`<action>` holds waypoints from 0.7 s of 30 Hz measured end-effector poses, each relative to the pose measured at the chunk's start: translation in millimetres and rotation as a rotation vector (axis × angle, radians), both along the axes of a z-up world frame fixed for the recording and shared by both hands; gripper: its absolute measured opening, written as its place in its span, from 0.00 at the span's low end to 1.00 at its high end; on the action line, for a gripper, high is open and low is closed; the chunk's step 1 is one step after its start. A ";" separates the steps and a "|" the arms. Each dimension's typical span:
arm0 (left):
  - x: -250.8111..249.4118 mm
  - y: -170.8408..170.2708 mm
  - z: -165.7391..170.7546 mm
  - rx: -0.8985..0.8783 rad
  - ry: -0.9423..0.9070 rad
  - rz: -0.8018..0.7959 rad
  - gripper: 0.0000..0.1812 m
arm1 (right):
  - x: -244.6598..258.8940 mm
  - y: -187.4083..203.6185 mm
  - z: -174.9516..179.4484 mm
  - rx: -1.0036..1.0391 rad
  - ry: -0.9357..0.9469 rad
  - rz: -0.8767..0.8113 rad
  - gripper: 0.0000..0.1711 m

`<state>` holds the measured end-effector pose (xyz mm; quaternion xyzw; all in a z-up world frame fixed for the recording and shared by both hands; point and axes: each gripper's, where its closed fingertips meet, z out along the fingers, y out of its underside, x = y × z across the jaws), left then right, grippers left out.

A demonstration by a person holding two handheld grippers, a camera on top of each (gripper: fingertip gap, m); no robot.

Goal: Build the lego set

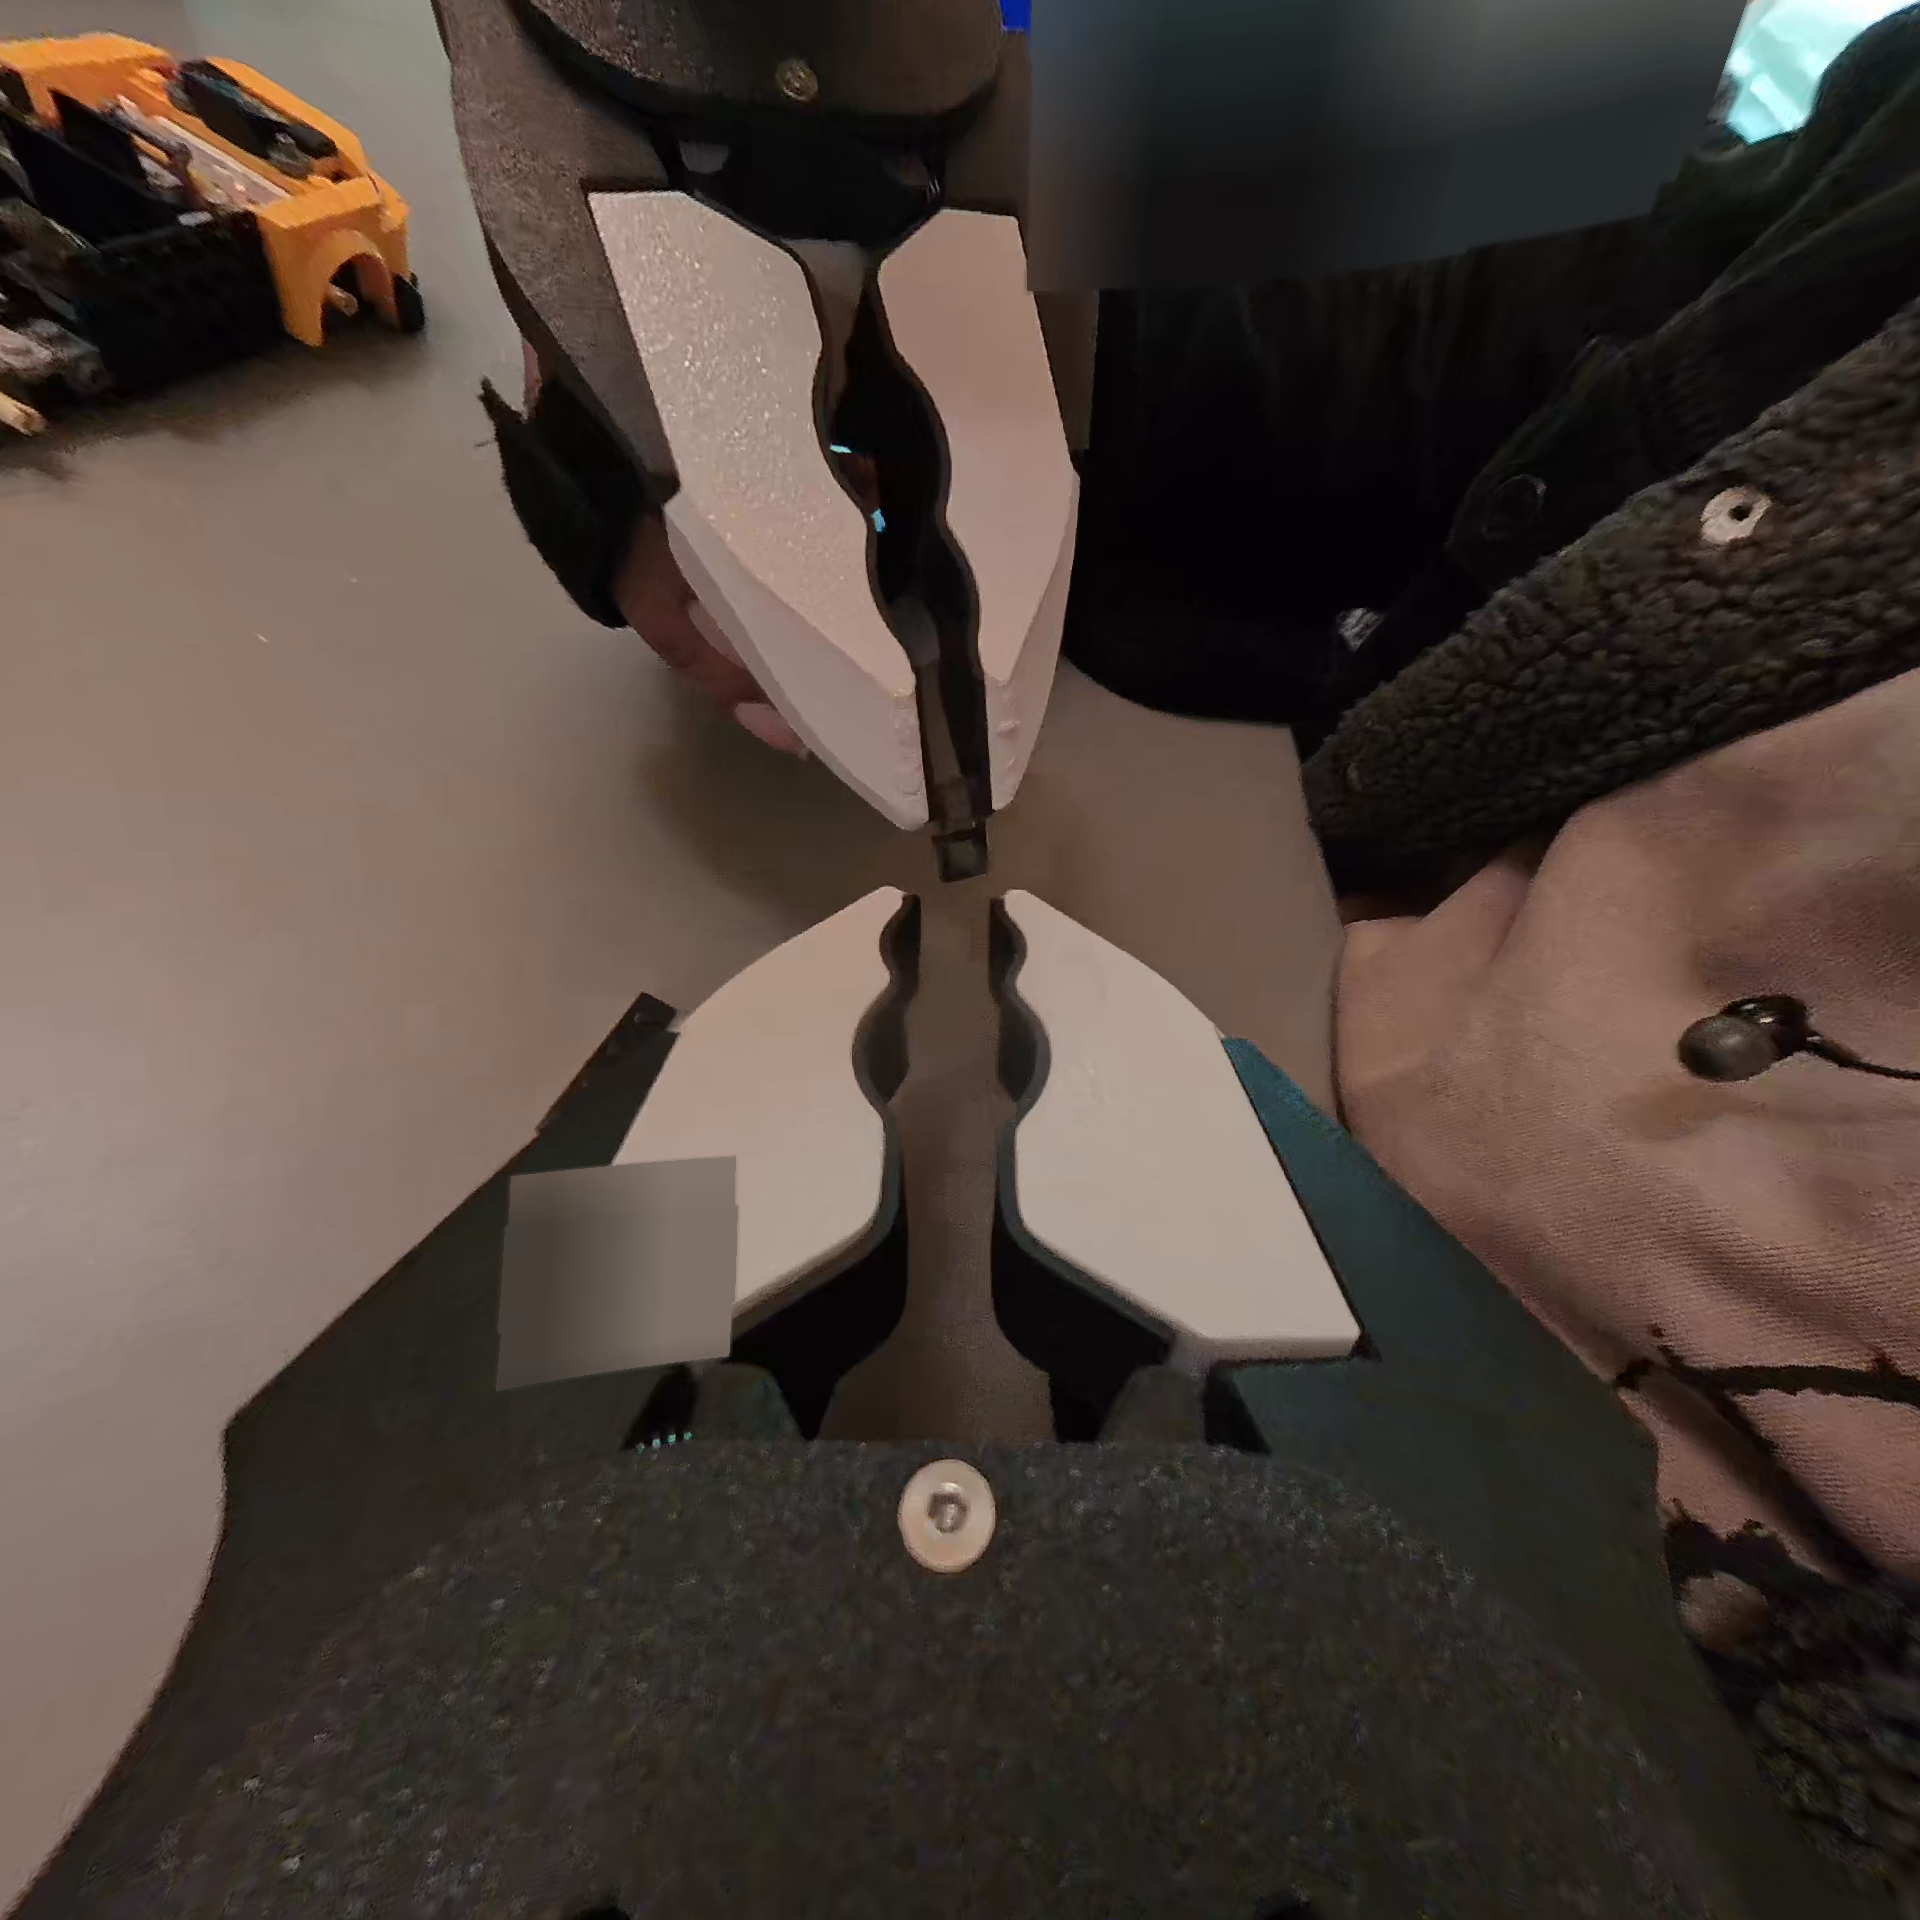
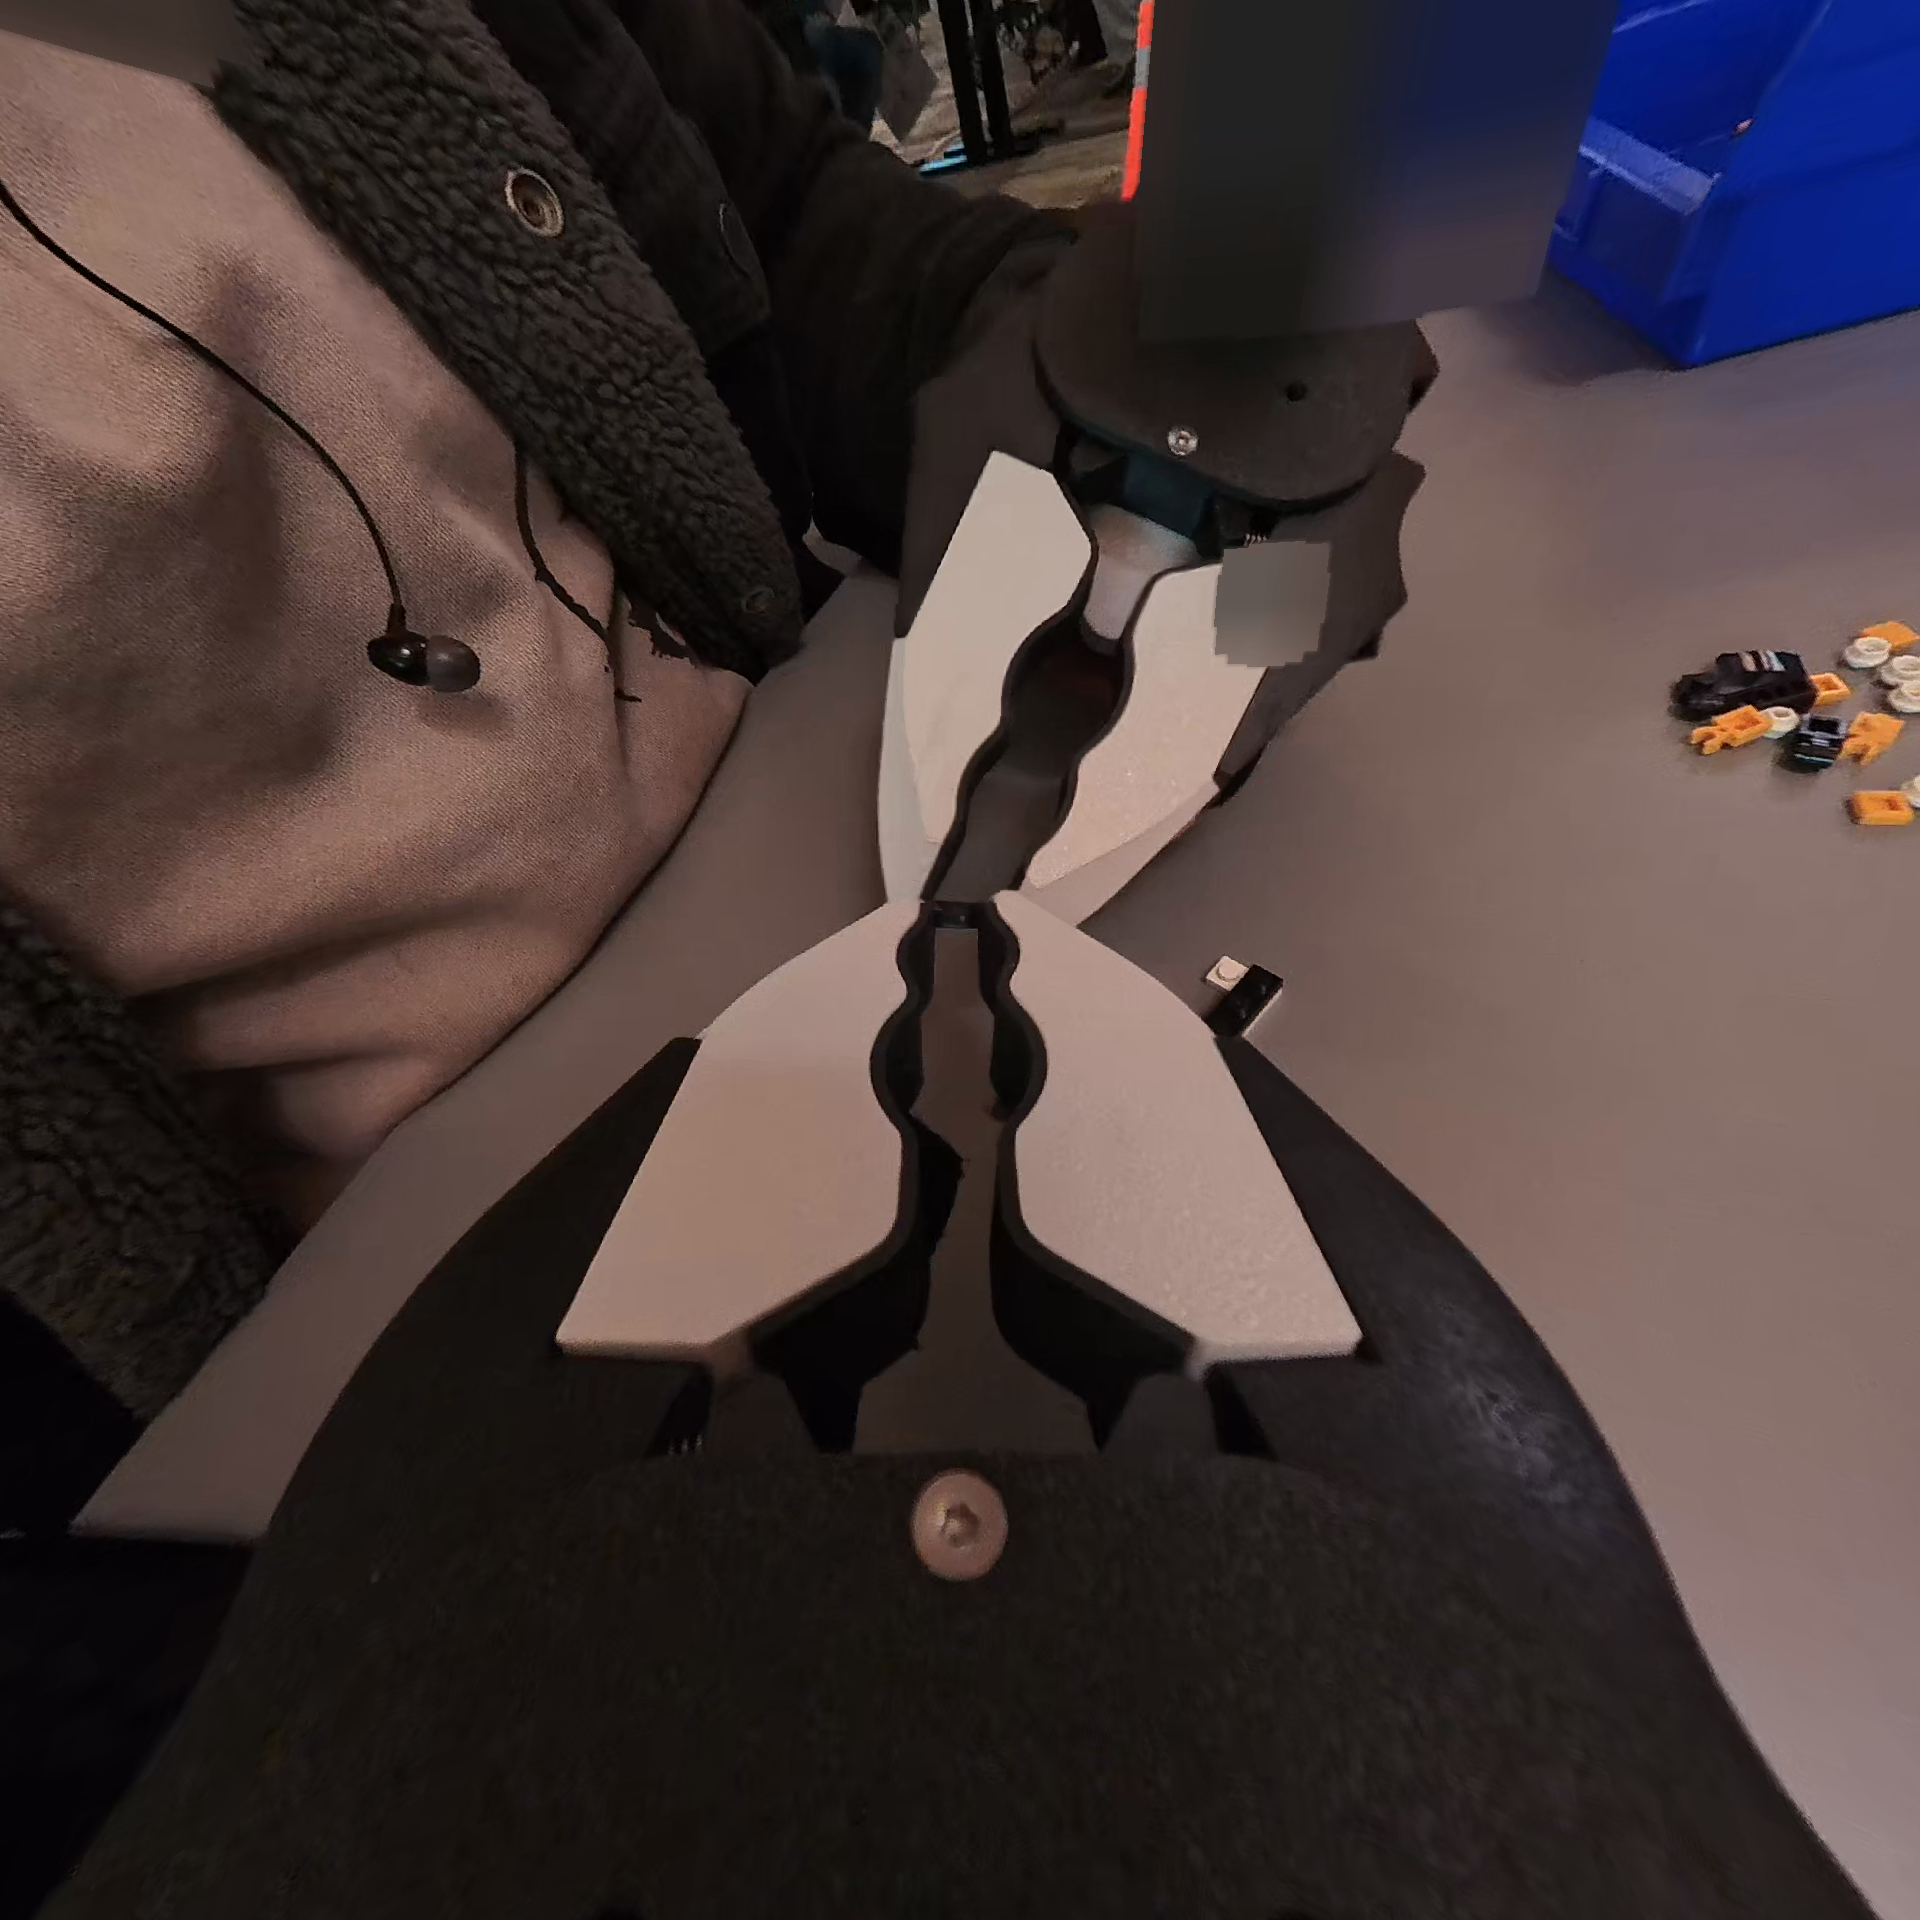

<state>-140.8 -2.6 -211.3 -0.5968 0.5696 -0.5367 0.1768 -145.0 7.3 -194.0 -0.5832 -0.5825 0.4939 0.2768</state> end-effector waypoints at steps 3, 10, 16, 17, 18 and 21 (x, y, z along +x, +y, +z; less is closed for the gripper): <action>-0.3 -7.5 5.6 -0.097 -0.024 -0.038 0.08 | -1.7 -2.5 1.0 0.000 0.011 0.011 0.05; 0.1 -6.1 12.5 -0.197 -0.051 -0.033 0.07 | -0.7 0.2 7.5 0.026 0.038 -0.013 0.05; 0.0 -8.6 10.7 -0.223 -0.040 -0.047 0.06 | -0.4 -5.3 11.2 0.030 0.045 0.007 0.05; -0.1 -8.8 12.3 -0.240 -0.046 -0.049 0.06 | -0.9 -7.2 11.1 0.029 0.044 0.016 0.05; -0.3 -9.4 14.0 -0.257 -0.052 -0.054 0.06 | -1.8 -8.8 11.2 0.030 0.045 0.024 0.05; -0.6 -13.8 15.1 -0.281 -0.052 -0.079 0.05 | -4.1 -12.3 10.8 0.038 0.041 0.040 0.05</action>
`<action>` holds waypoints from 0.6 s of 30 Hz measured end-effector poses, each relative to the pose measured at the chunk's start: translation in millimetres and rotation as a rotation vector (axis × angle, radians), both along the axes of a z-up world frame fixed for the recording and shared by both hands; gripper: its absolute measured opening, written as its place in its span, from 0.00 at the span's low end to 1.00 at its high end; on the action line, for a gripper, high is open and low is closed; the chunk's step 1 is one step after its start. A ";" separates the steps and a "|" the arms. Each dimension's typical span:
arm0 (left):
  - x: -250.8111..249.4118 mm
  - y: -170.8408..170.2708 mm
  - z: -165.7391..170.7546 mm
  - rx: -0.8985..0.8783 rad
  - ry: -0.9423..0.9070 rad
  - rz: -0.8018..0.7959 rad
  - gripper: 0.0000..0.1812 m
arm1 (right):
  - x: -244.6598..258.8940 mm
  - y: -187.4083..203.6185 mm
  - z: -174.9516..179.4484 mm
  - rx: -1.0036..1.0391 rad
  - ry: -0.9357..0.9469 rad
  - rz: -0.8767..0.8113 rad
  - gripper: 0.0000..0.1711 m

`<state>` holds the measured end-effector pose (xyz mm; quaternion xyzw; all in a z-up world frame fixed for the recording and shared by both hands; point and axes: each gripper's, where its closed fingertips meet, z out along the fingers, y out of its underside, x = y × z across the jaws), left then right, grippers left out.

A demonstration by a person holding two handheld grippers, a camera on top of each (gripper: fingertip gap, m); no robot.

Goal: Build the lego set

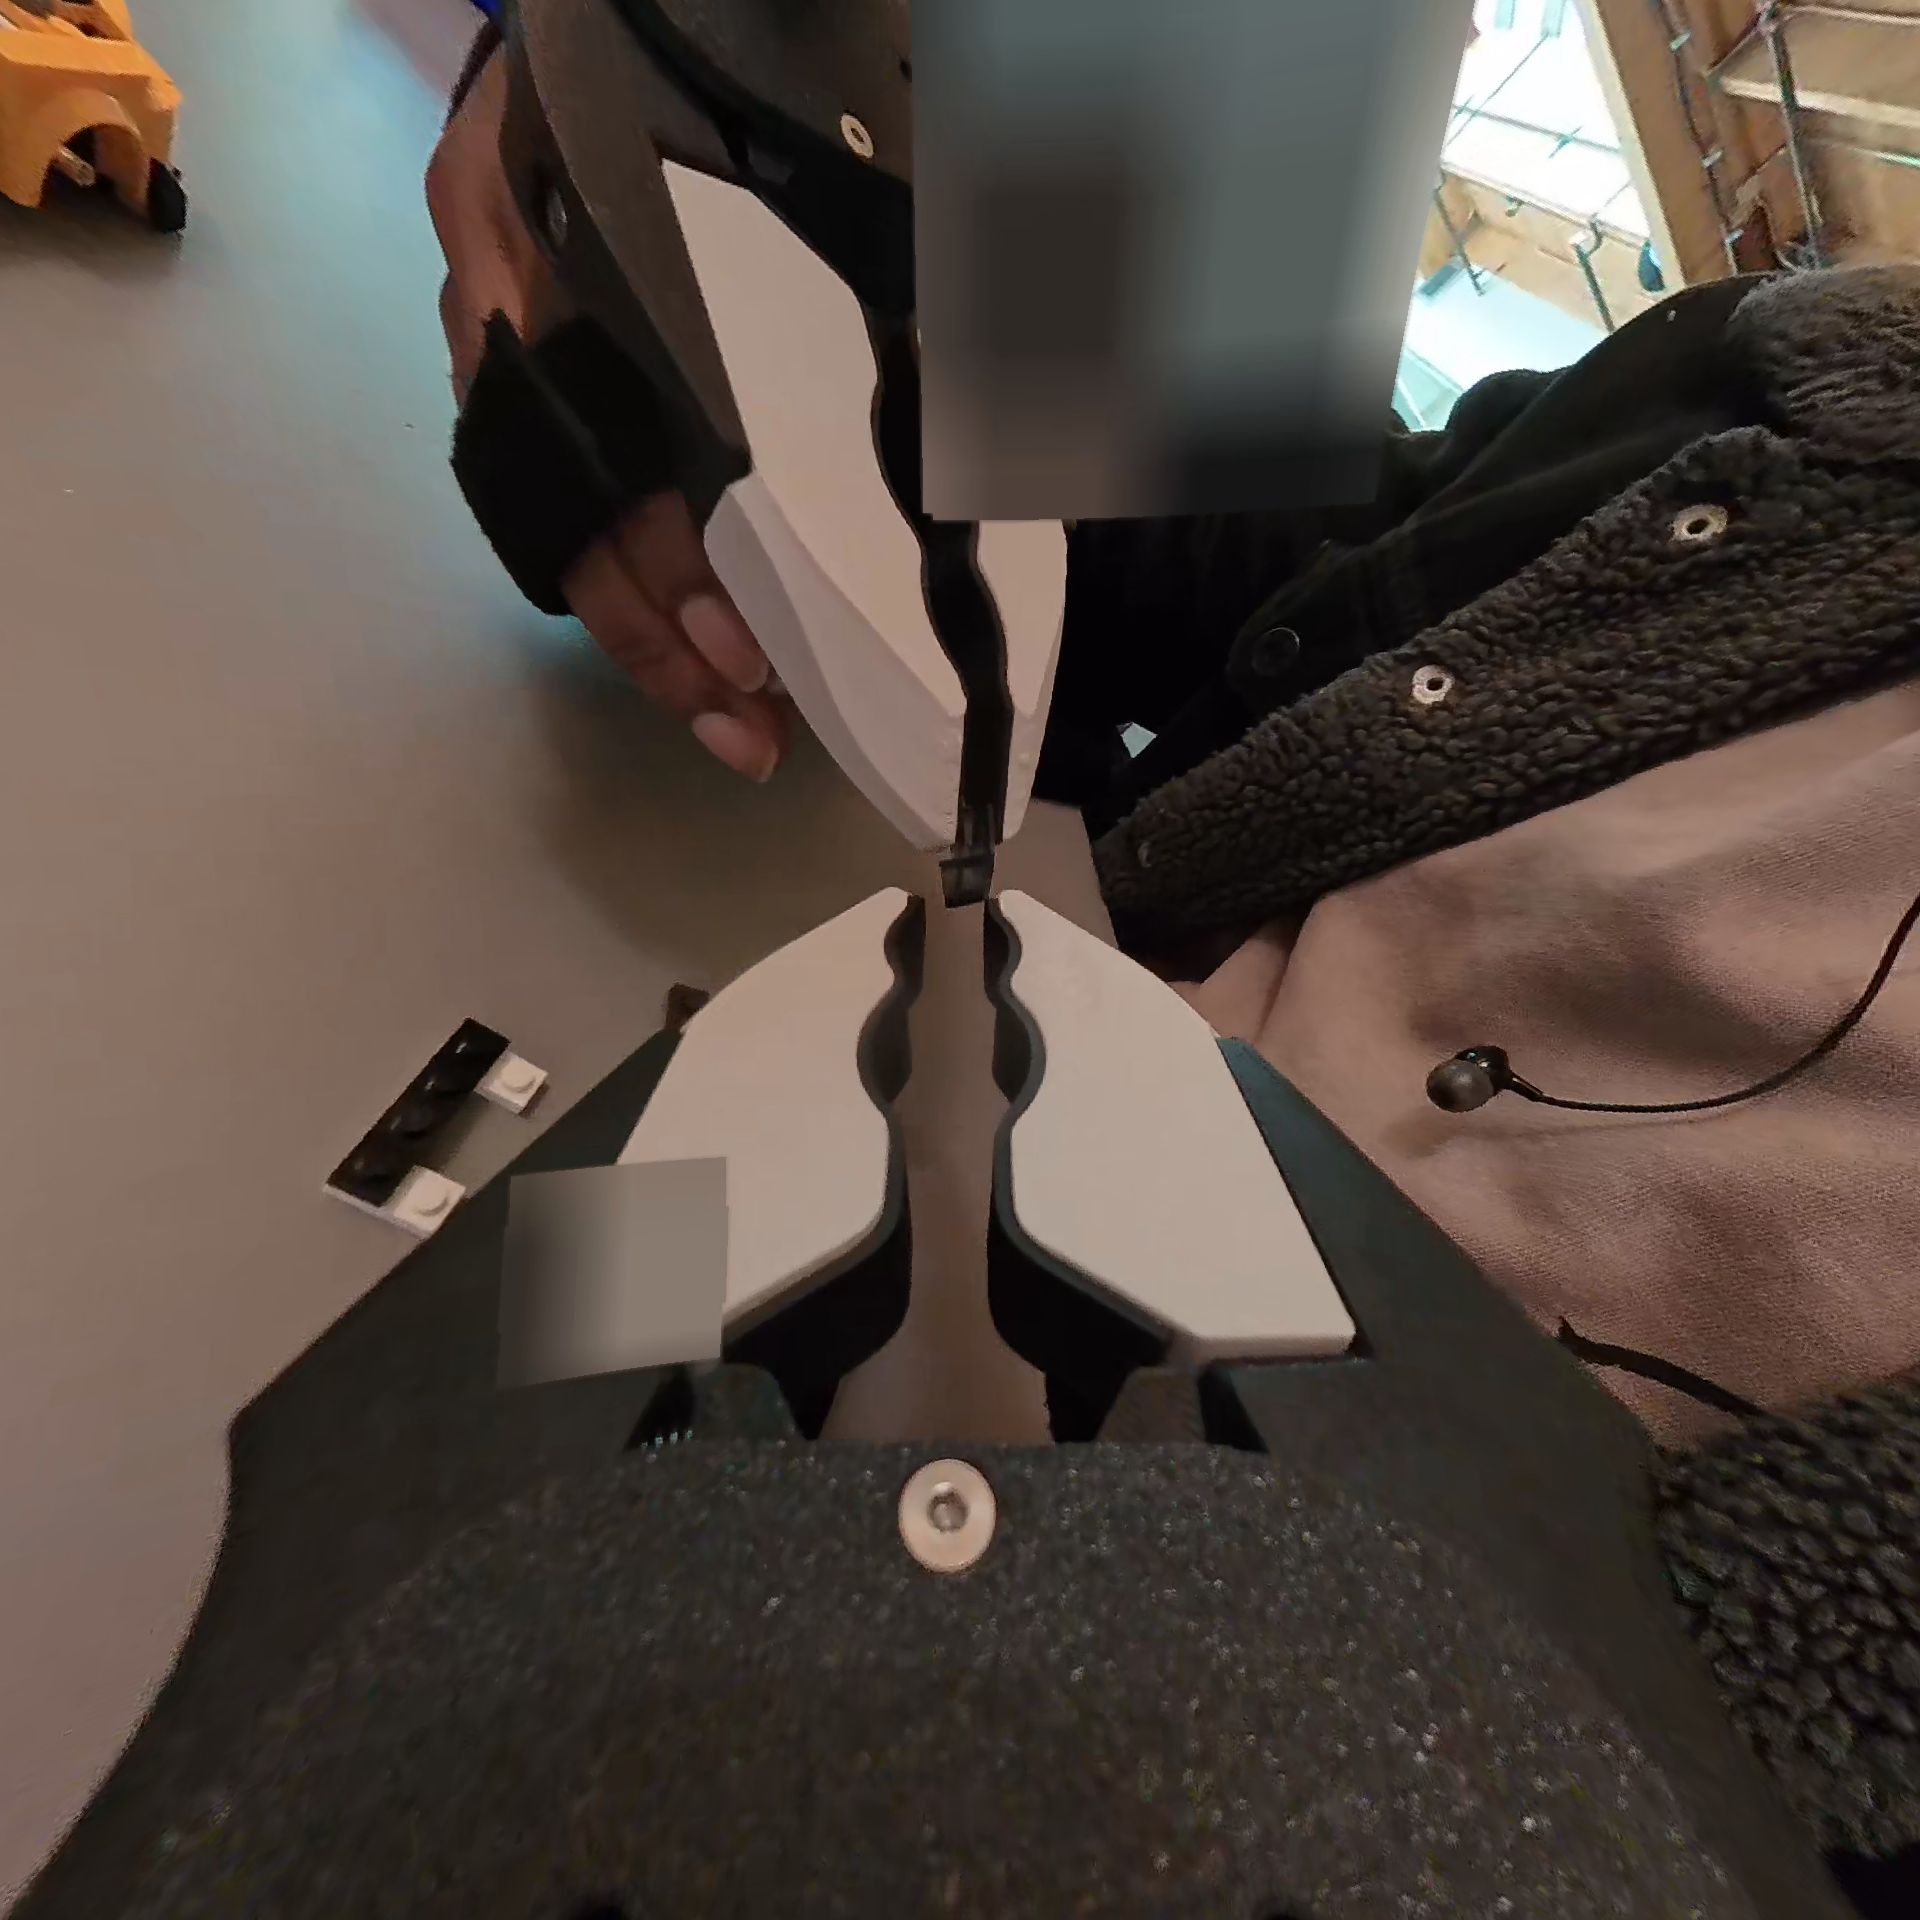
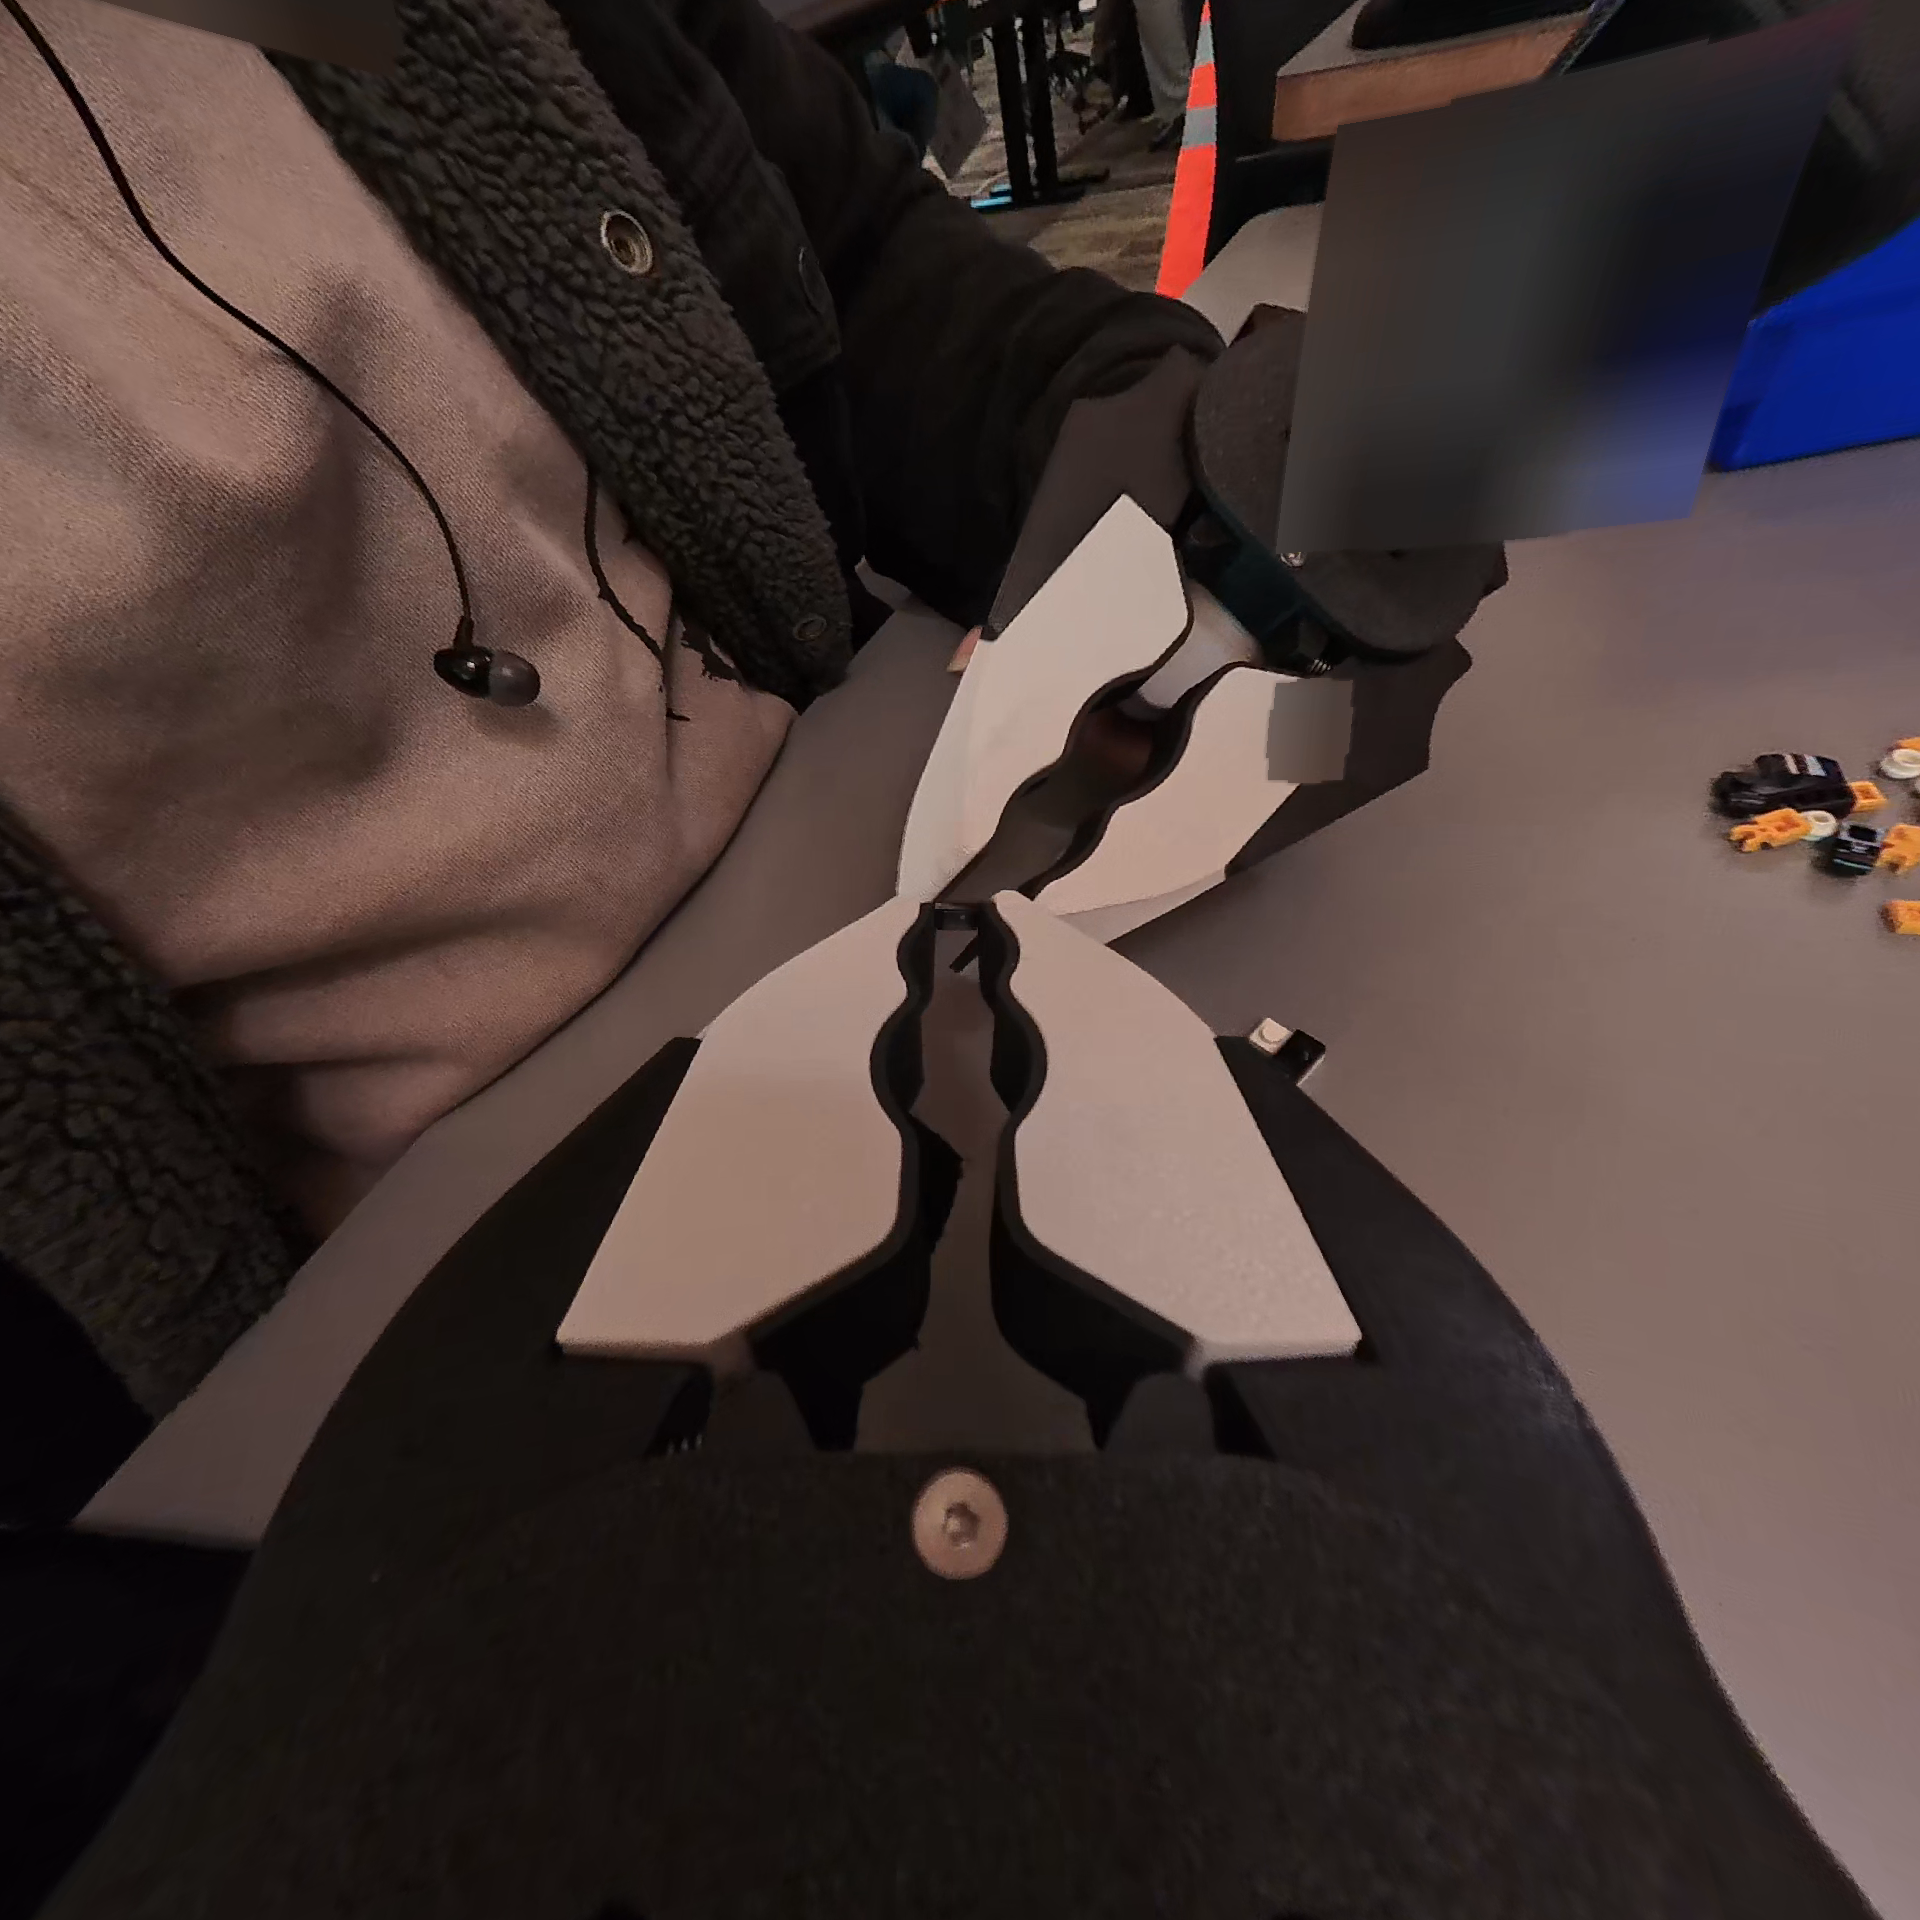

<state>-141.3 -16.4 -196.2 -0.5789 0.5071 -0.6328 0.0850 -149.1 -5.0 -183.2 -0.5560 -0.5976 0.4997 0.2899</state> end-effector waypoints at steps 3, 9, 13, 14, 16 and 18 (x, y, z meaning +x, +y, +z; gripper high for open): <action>-0.1 -4.2 1.2 -0.020 -0.003 -0.022 0.05 | -1.1 -0.6 -1.0 0.012 -0.006 0.000 0.05; -0.5 -5.1 1.6 -0.062 0.006 -0.032 0.04 | -2.3 -1.7 -1.1 0.035 -0.012 0.001 0.04; -0.8 -5.0 0.8 -0.082 0.017 -0.034 0.04 | -3.3 -2.1 -1.2 0.056 -0.020 -0.003 0.05; -0.8 -4.5 1.0 -0.089 0.018 -0.032 0.03 | -3.3 -1.3 -0.8 0.060 -0.019 -0.007 0.05; -0.6 -2.2 2.7 -0.113 0.017 -0.023 0.03 | -3.2 1.1 0.8 0.066 -0.011 -0.021 0.05; -0.5 0.7 4.4 -0.134 0.013 -0.011 0.03 | -3.0 3.8 2.2 0.077 -0.004 -0.036 0.05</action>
